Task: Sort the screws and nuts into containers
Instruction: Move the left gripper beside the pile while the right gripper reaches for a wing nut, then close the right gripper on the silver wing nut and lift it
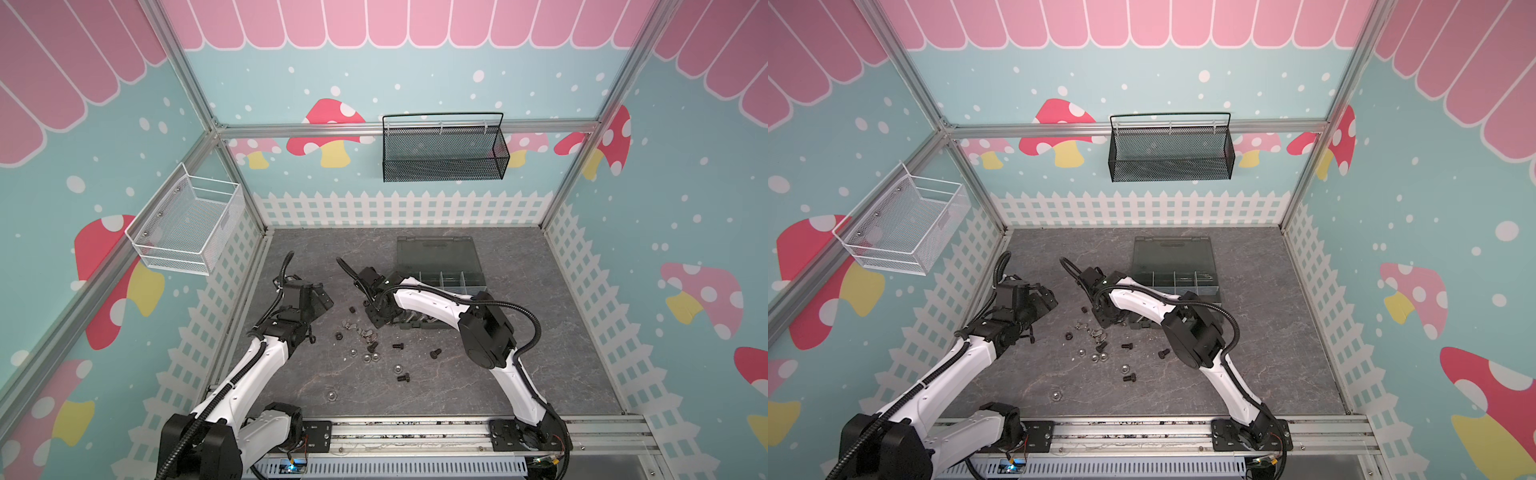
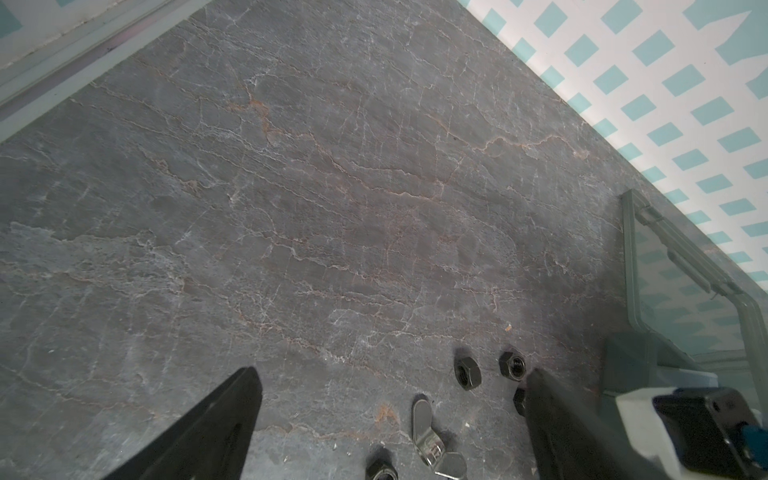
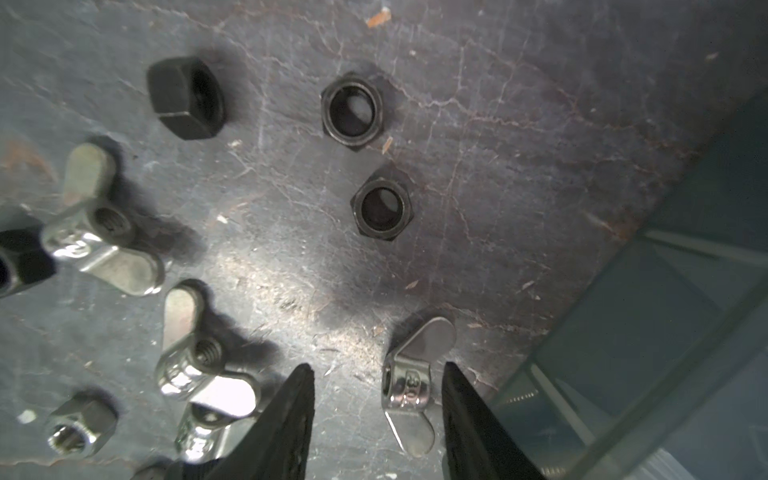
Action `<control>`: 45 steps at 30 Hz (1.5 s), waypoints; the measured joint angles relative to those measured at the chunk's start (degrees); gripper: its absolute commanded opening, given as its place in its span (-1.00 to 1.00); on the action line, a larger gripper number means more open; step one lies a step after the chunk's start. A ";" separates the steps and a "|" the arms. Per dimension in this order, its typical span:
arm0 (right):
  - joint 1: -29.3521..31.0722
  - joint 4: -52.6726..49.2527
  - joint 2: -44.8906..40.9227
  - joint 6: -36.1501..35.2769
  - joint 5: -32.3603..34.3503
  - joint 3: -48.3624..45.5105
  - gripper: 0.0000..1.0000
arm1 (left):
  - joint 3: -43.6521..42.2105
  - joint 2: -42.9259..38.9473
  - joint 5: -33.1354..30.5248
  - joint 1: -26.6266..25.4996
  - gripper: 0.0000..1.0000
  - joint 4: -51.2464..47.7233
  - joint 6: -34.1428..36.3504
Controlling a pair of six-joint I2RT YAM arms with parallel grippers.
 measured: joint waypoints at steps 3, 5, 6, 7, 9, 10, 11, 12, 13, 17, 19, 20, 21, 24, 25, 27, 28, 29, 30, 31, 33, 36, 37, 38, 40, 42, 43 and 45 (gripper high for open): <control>-0.02 -0.85 0.33 0.33 0.26 0.00 0.03 | 0.00 0.00 -0.15 0.15 1.00 -0.37 0.00; -0.02 -1.11 0.33 0.50 0.26 0.00 0.00 | 0.00 0.00 -0.17 0.20 1.00 -0.59 0.00; -0.02 -1.20 0.33 0.63 0.24 0.00 -0.01 | 0.00 0.00 -0.20 0.22 0.99 -0.70 -0.02; -0.02 -1.29 0.35 0.61 0.24 0.00 -0.03 | 0.00 0.00 -0.22 0.26 1.00 -0.81 0.00; -0.02 -1.40 0.46 0.68 0.17 0.00 -0.07 | 0.00 0.02 -0.26 0.44 1.00 -0.83 0.00; -0.02 -1.42 0.57 0.68 0.17 0.00 -0.08 | 0.00 0.02 -0.37 0.48 0.99 -0.83 -0.02; -0.02 -1.44 0.81 0.66 0.11 0.02 -0.09 | 0.00 0.02 -0.42 0.50 1.00 -0.83 -0.02; -0.02 -1.49 1.05 0.63 0.02 0.02 -0.10 | 0.00 0.02 -0.39 0.50 0.99 -0.83 0.00; -0.02 -1.55 1.31 0.63 -0.04 0.02 -0.11 | 0.00 0.02 -0.42 0.50 1.00 -0.83 0.00; -0.02 -1.29 2.08 0.57 -0.63 0.24 -0.22 | 0.00 0.02 -0.42 0.50 0.99 -0.83 0.00; -0.02 -1.36 2.12 0.46 -0.92 0.26 -0.27 | 0.00 0.02 -0.44 0.50 0.99 -0.83 0.00; -0.02 -1.38 2.16 0.44 -1.09 0.33 -0.30 | 0.00 0.02 -0.50 0.50 1.00 -0.83 0.00; -0.02 -1.38 2.19 0.39 -1.18 0.35 -0.33 | 0.00 0.02 -0.57 0.50 0.99 -0.83 0.00; -0.07 -1.40 2.21 0.35 -1.29 0.44 -0.40 | 0.00 0.04 -0.61 0.52 1.00 -0.83 0.00; -0.07 -1.42 2.23 0.31 -1.29 0.44 -0.44 | 0.00 0.04 -0.63 0.52 1.00 -0.83 0.00; -0.07 -1.42 2.23 0.20 -1.29 0.44 -0.52 | 0.00 0.04 -0.66 0.52 1.00 -0.83 0.00; -0.07 -1.42 2.23 0.15 -1.29 0.44 -0.56 | 0.00 0.04 -0.70 0.55 1.00 -0.83 0.00; -0.07 -1.49 2.23 0.11 -1.27 0.44 -0.60 | 0.00 0.04 -0.76 0.57 0.99 -0.85 0.00; -0.07 -1.49 2.23 0.09 -1.25 0.44 -0.65 | 0.00 0.04 -0.79 0.59 1.00 -0.85 0.00; -0.07 -1.46 2.23 0.00 -1.25 0.44 -0.68 | 0.00 0.04 -0.79 0.59 1.00 -0.85 0.00; -0.07 -1.27 2.16 0.00 -1.22 0.44 -0.74 | 0.00 0.04 -0.79 0.63 0.99 -0.83 0.02; -0.09 -0.22 1.92 -0.04 -1.31 0.22 -0.83 | 0.00 0.07 -0.74 0.74 1.00 -0.83 0.02; -0.09 0.48 1.64 -0.04 -1.36 -0.24 -0.86 | 0.00 0.07 -0.74 0.76 0.99 -0.83 0.02; -0.09 1.03 1.20 -0.04 -1.44 -0.72 -0.88 | 0.00 0.09 -0.74 0.79 1.00 -0.83 0.02; -0.09 1.97 -0.11 -0.04 -1.53 -1.73 -0.92 | 0.00 0.15 -0.72 0.79 0.99 -0.83 0.02; -0.31 2.80 -1.99 0.04 -1.33 -2.67 -0.96 | 0.00 0.15 -0.72 0.79 0.99 -0.83 0.02; -0.37 3.37 -3.34 0.17 -1.18 -3.28 -0.97 | 0.00 0.15 -0.72 0.79 1.00 -0.83 0.02; -0.81 4.52 -6.19 0.55 -1.05 -4.50 -0.98 | 0.00 0.15 -0.72 0.79 1.00 -0.85 0.00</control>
